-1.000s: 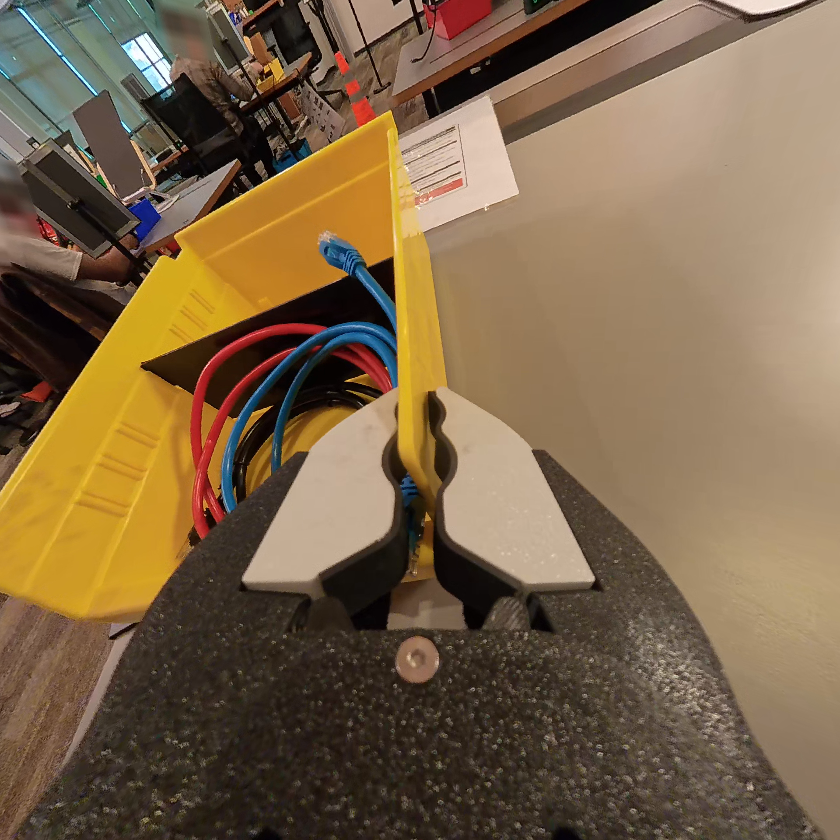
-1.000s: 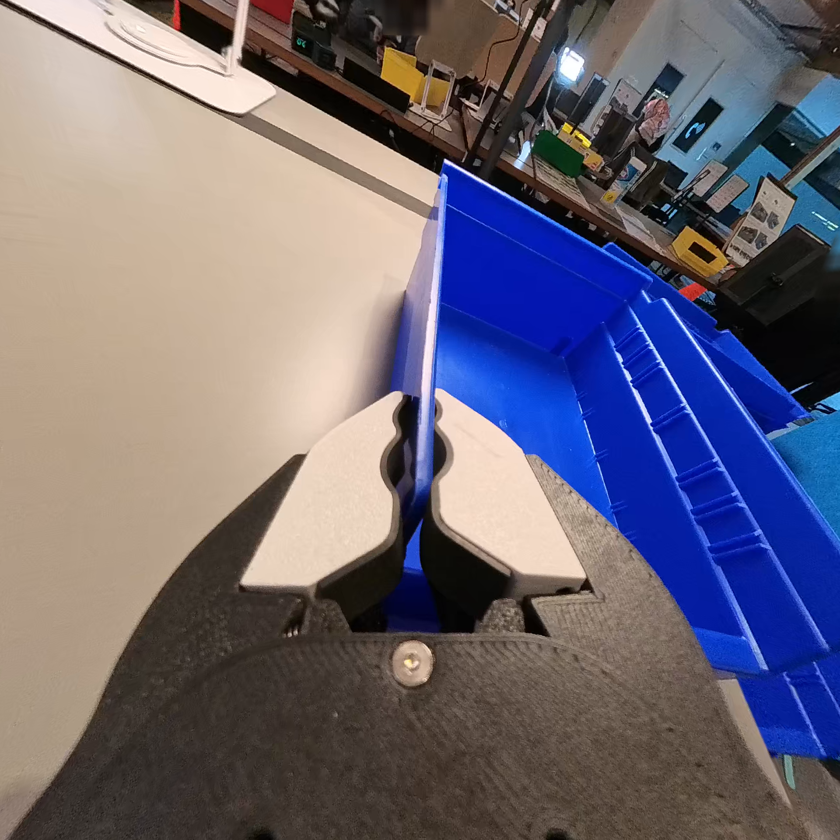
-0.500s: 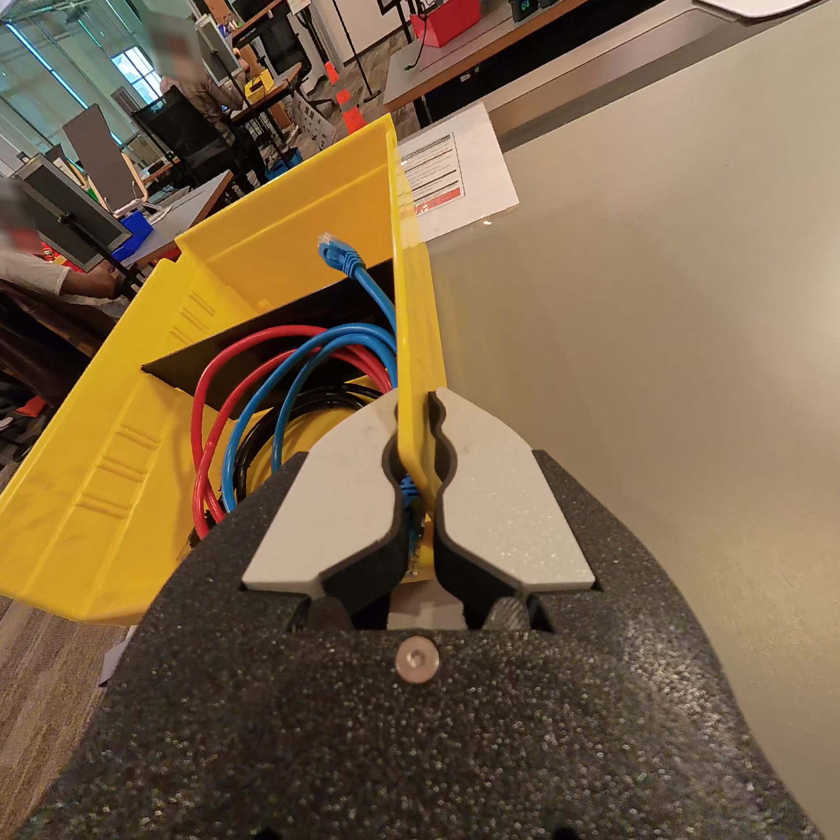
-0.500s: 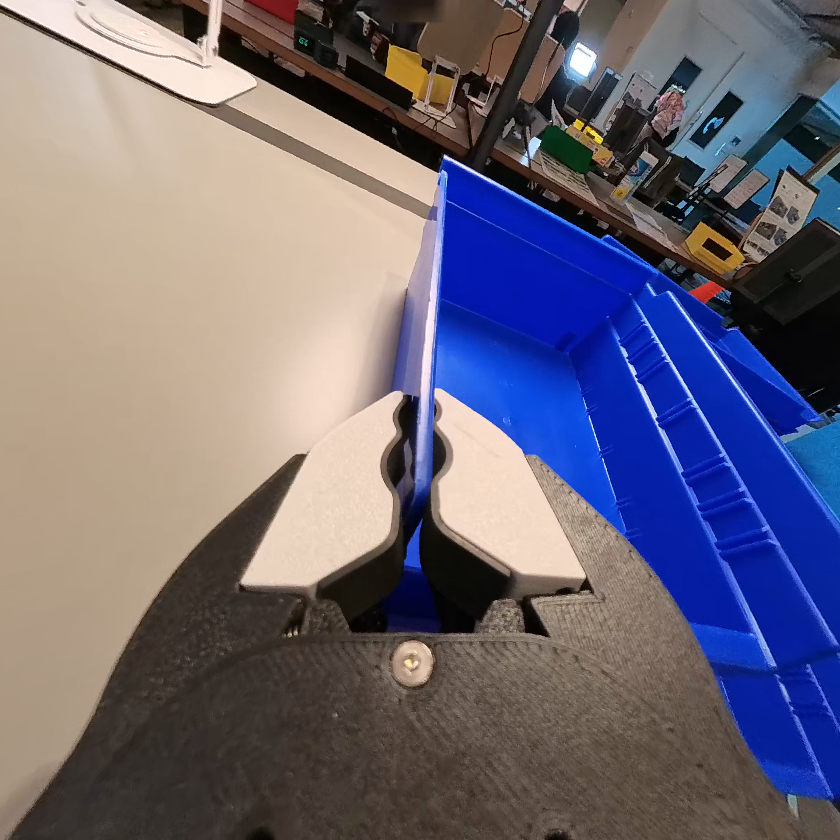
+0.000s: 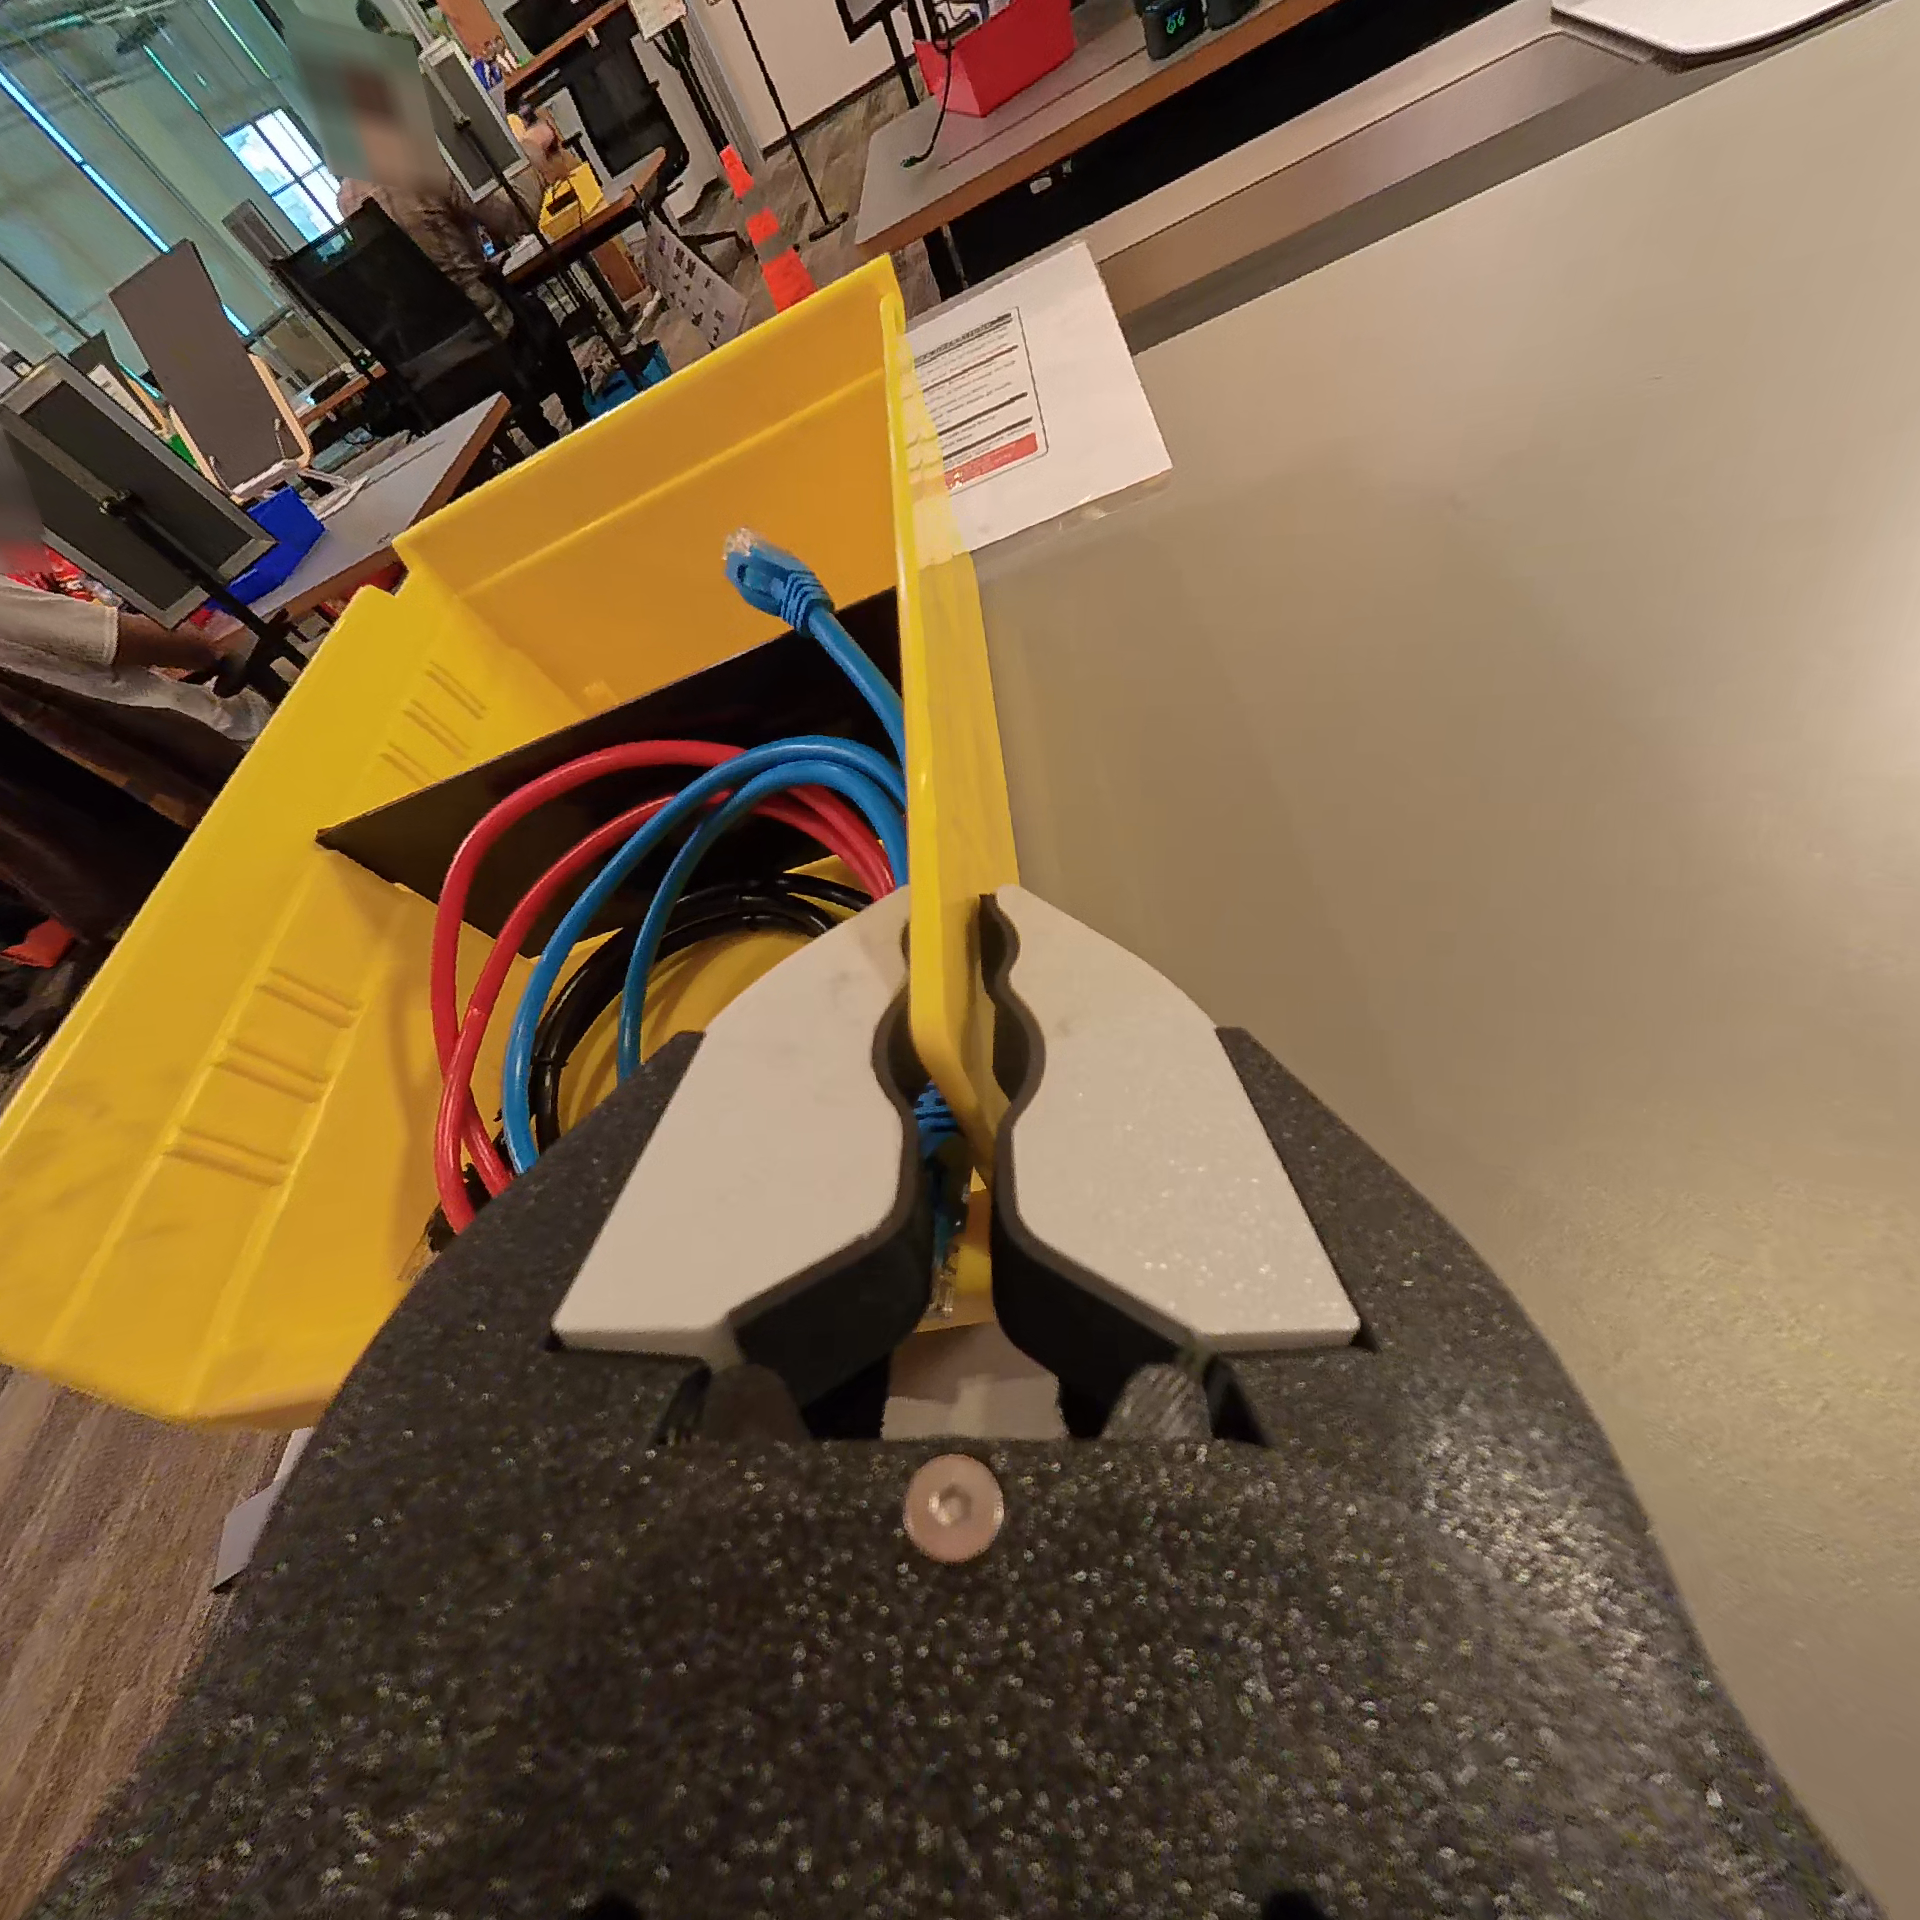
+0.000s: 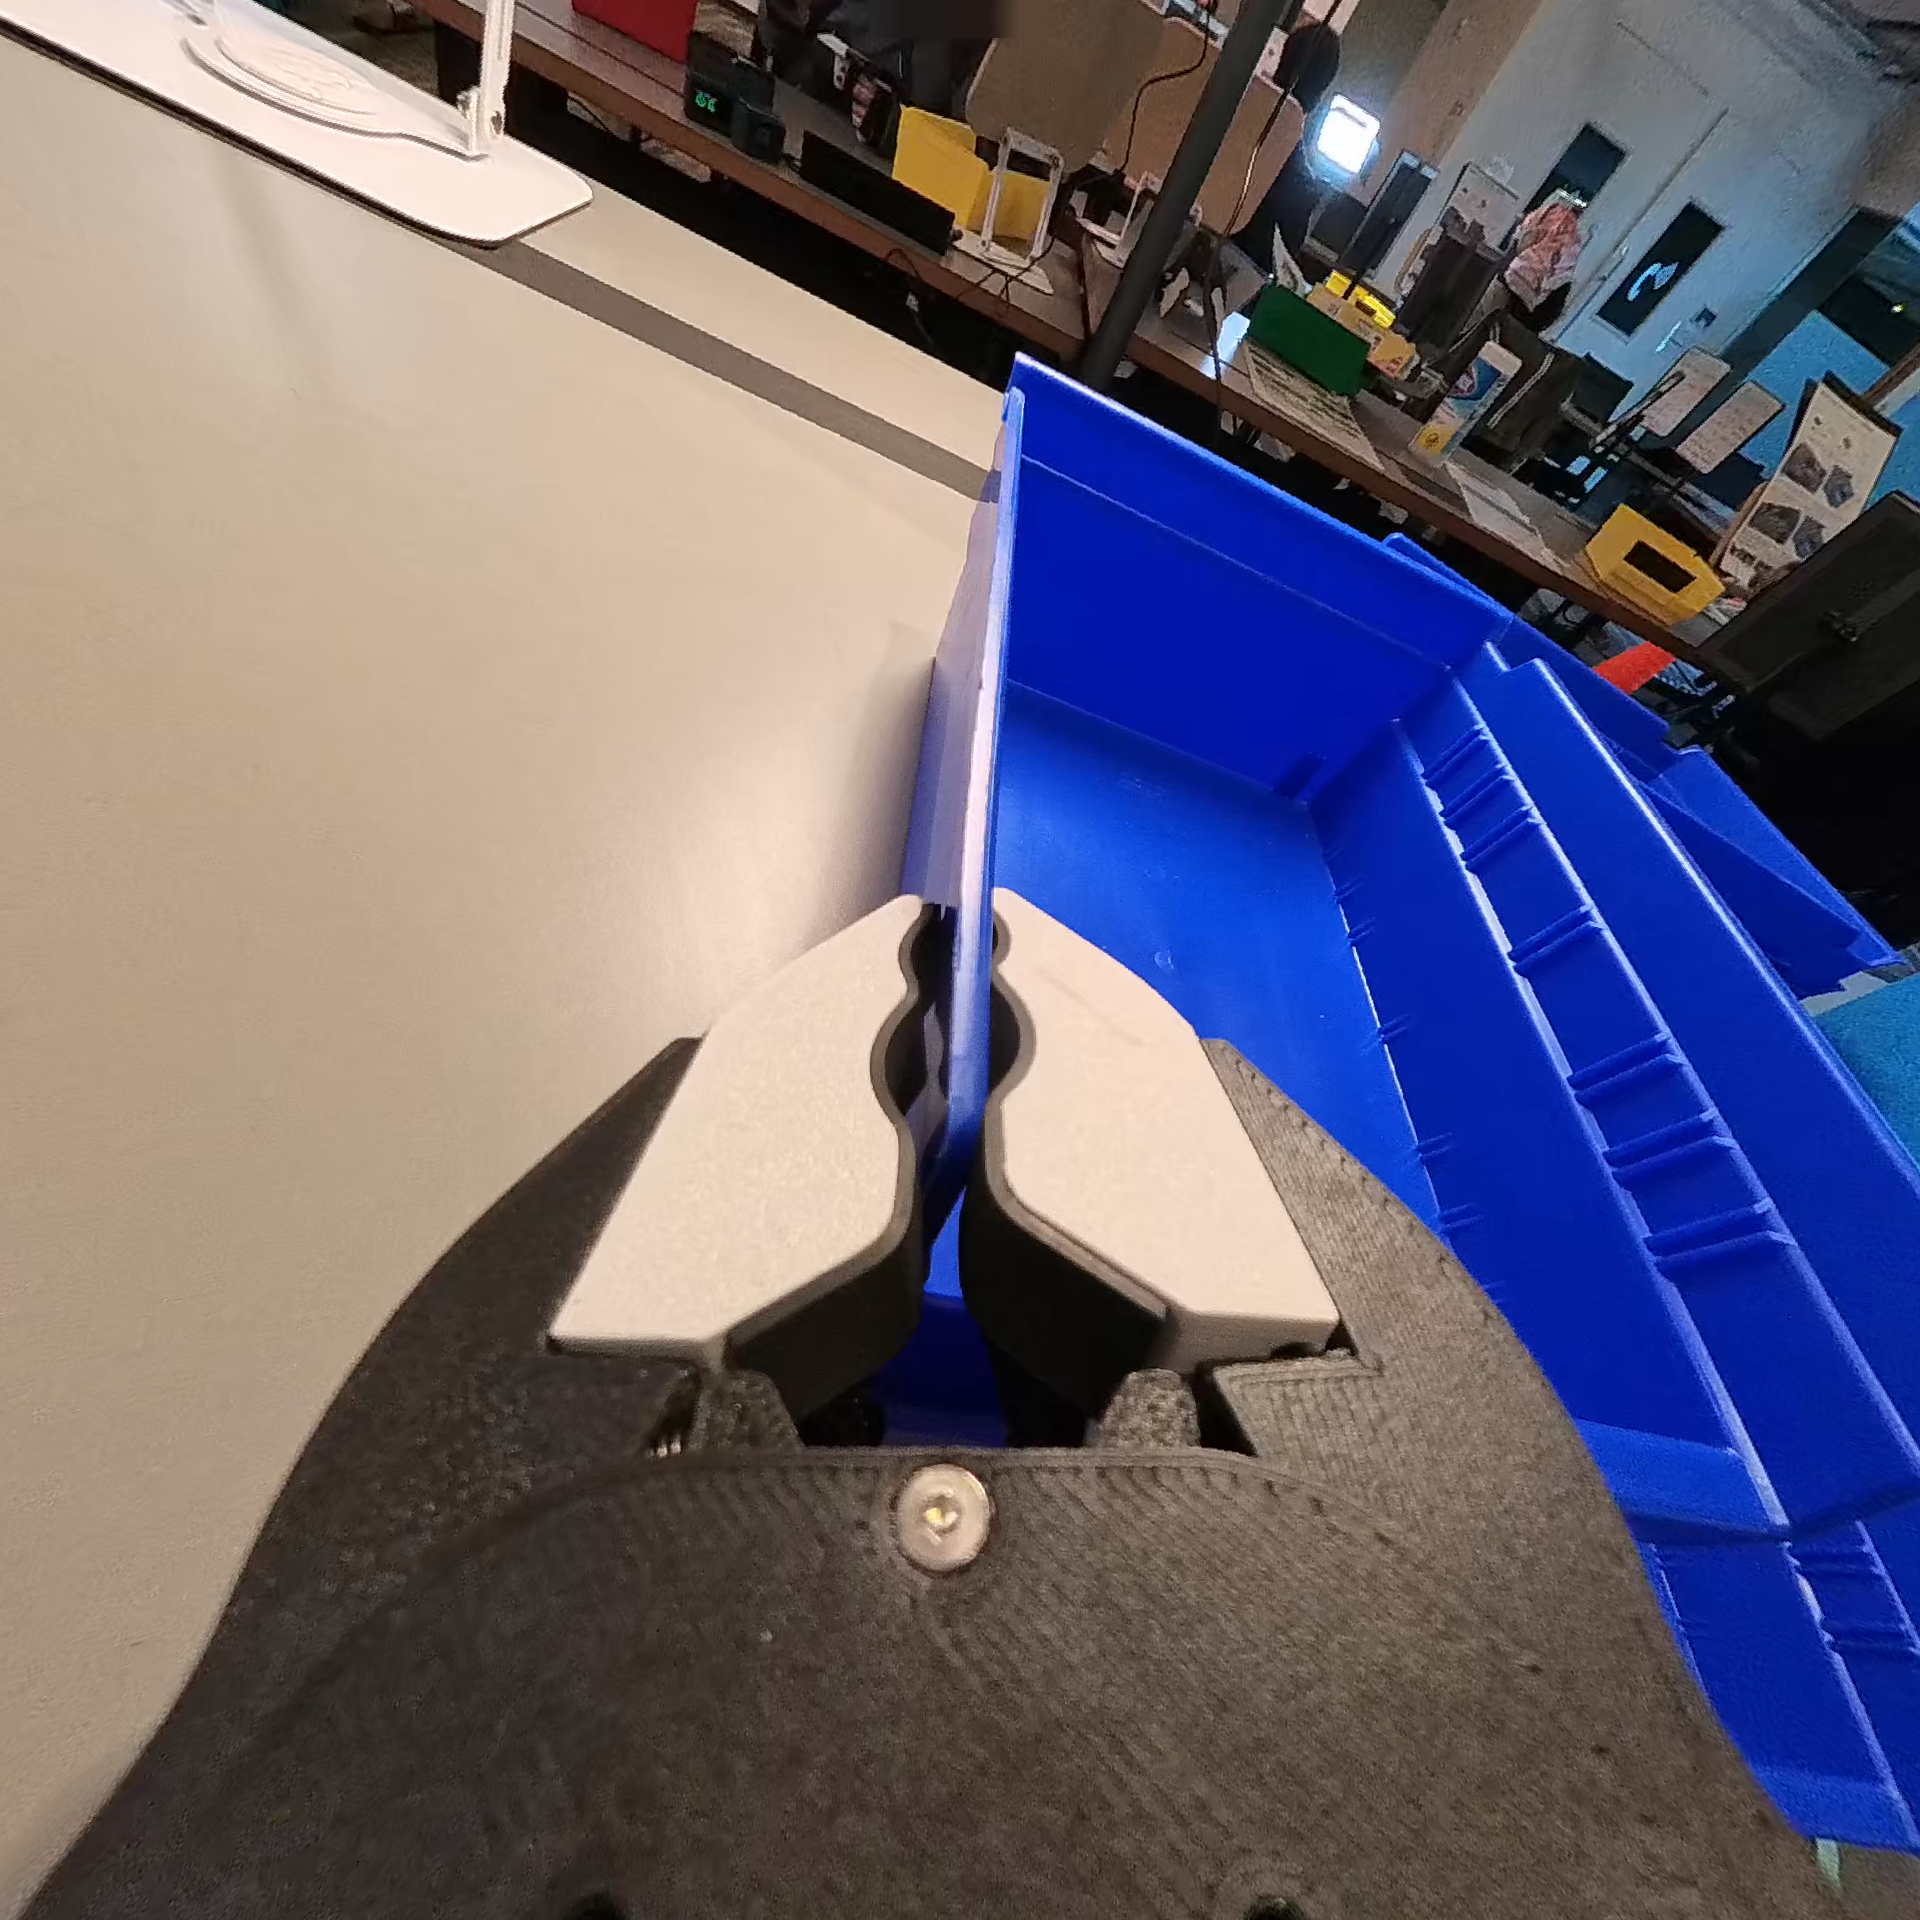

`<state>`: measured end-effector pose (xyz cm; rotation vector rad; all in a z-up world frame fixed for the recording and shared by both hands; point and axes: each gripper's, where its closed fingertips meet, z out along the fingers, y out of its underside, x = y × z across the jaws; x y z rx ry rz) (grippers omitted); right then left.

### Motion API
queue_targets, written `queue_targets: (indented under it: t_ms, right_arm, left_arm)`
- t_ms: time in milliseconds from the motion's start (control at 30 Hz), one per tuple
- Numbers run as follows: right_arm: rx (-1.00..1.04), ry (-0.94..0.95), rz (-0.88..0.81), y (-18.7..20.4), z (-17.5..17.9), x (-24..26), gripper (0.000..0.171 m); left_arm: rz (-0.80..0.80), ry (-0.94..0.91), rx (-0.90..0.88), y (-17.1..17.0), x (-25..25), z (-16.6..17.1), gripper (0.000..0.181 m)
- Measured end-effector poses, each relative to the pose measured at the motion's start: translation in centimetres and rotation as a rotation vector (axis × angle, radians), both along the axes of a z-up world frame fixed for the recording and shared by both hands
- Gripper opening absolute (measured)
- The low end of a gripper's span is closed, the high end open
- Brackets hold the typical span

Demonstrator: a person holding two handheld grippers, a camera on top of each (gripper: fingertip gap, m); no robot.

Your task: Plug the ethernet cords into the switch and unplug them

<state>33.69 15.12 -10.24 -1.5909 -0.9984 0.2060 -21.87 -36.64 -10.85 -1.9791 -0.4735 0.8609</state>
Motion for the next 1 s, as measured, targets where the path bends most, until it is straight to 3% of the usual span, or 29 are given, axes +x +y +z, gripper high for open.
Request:
queue_targets:
  t_ms: [333, 433, 500, 633, 833, 1000]
  right_arm:
    - [0.003, 0.002, 0.010, 0.2, 0.0, 0.3, 0.005]
    - [0.022, 0.017, 0.012, -0.2, 0.2, 0.5, 0.013]
    - [0.065, 0.074, 0.015, -1.1, 1.4, 0.9, 0.023]
    - [0.134, 0.164, 0.044, -4.3, 4.8, 1.8, 0.026]
    - [0.081, 0.220, 0.248, -11.3, 6.2, -2.2, 0.029]
    - [-0.025, 0.253, 0.399, -16.5, 4.8, -7.0, 0.031]
  left_arm:
    - [-0.029, -0.033, 0.013, 0.0, 0.2, 0.0, 0.009]
    - [-0.015, -0.049, 0.037, -0.1, 0.6, 0.0, 0.022]
    - [0.031, -0.005, 0.084, -0.8, 0.9, 1.2, 0.028]
    - [0.061, 0.097, 0.181, -1.6, 4.0, 5.4, 0.029]
    - [-0.111, 0.032, 0.203, 4.5, 10.8, 6.8, 0.034]
    - [-0.203, -0.078, 0.193, 11.1, 15.3, 4.5, 0.034]
